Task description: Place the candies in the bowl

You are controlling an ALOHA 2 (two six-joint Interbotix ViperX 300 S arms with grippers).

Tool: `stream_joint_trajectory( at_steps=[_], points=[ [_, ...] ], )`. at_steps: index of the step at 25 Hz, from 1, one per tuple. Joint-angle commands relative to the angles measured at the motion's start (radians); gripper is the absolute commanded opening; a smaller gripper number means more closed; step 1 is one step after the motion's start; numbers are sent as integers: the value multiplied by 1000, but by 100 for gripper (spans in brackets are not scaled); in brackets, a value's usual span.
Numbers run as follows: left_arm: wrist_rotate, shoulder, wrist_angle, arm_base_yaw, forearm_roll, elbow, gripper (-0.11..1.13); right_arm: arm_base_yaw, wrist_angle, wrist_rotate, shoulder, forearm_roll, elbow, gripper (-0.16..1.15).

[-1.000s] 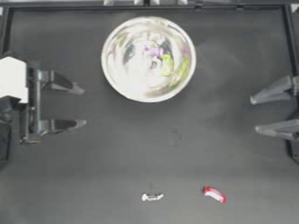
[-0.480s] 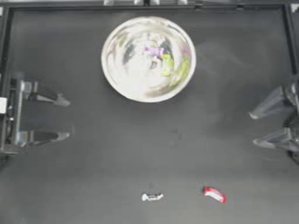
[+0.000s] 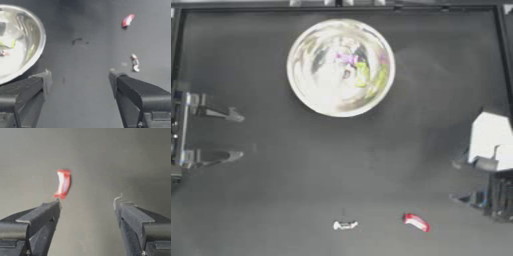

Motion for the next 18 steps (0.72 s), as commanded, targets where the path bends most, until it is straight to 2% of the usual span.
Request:
stream_joint_trajectory(
  at_steps=[1, 4, 10, 18],
  points=[
    [-3, -23, -6, 2, -2, -2, 99, 23, -6, 20, 75, 35, -49, 96],
    [-9, -40, -6, 2, -6, 14, 99, 34, -9, 28, 160, 74, -83, 96],
    [-25, -48, -6, 2, -6, 26, 99, 38, -40, 52, 284, 112, -127, 96],
    [-25, -51, -6, 3, -2, 37, 99, 58, -121, 112, 399, 117, -118, 97]
  ],
)
